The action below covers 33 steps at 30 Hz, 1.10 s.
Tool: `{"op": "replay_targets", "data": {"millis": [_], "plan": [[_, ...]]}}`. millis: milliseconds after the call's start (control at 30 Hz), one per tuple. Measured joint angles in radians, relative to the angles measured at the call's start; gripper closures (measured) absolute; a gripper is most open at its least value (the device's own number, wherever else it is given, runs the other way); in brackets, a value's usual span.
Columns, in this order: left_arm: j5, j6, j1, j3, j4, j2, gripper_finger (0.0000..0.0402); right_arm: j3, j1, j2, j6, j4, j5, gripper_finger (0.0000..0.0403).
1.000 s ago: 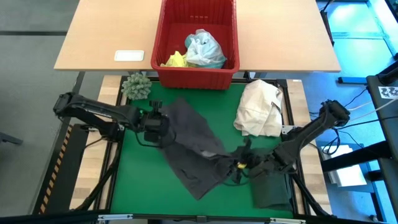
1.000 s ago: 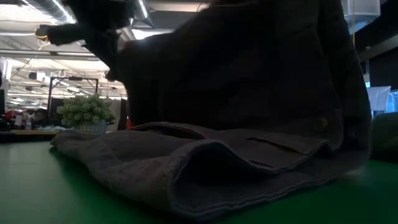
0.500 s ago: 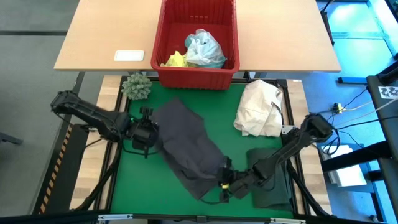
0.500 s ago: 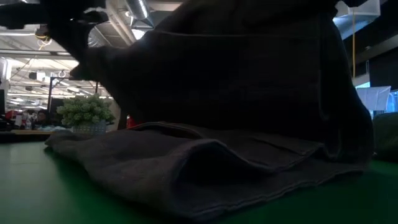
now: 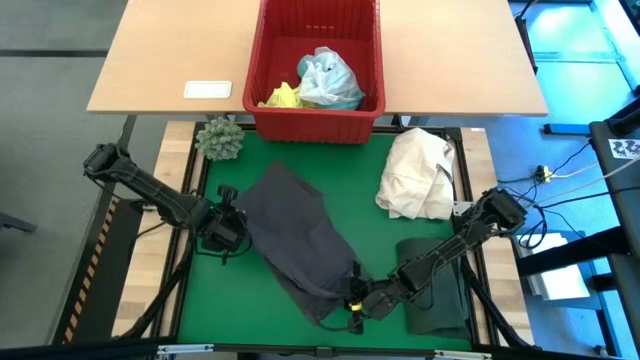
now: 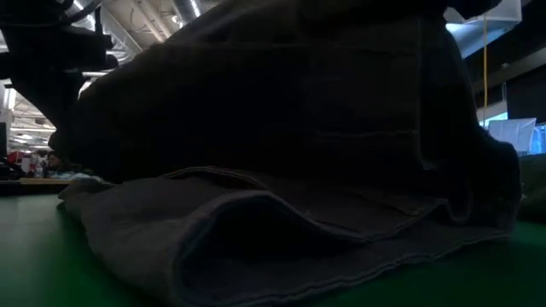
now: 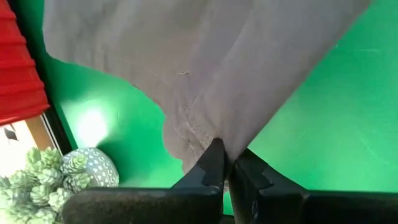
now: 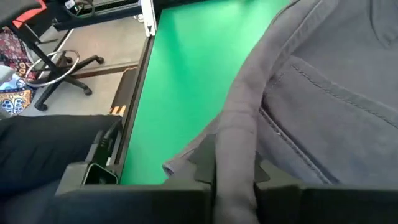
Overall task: Fold Laundry from Bin
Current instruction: Fold the gray short
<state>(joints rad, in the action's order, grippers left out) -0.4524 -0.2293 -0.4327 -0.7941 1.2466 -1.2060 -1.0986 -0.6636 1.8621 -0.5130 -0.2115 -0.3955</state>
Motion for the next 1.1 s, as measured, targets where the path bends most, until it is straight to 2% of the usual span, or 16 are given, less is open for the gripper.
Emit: {"op": "replay_targets", "data": {"millis": [233,400,533,633,767,900,1100], "plan": [[-0.001,-0.004,0.014,0.005,0.002,0.000,0.0344,0.000,0.002,0.001,0.017,-0.032,0.144,0.0283],[0.010,0.001,0.014,0.004,0.006,0.000,0.0298,0.000,0.002,0.001,0.015,-0.031,0.180,0.0205],[0.008,0.001,0.014,-0.016,0.039,0.000,0.0271,0.000,0.002,0.001,0.020,-0.028,0.176,0.0166],[-0.005,-0.004,0.014,-0.039,0.046,0.000,0.0261,0.000,0.006,0.001,0.036,-0.008,0.135,0.0155],[-0.018,-0.034,0.013,-0.079,0.025,0.001,0.0259,0.000,0.024,0.001,0.050,0.046,0.044,0.0159],[-0.022,-0.049,0.008,-0.076,-0.173,0.000,0.0258,0.000,0.056,0.001,0.046,0.105,0.005,0.0172],[0.008,0.049,-0.017,-0.030,-0.514,-0.052,0.0258,0.000,0.104,0.001,0.047,0.173,0.003,0.0194]]}}
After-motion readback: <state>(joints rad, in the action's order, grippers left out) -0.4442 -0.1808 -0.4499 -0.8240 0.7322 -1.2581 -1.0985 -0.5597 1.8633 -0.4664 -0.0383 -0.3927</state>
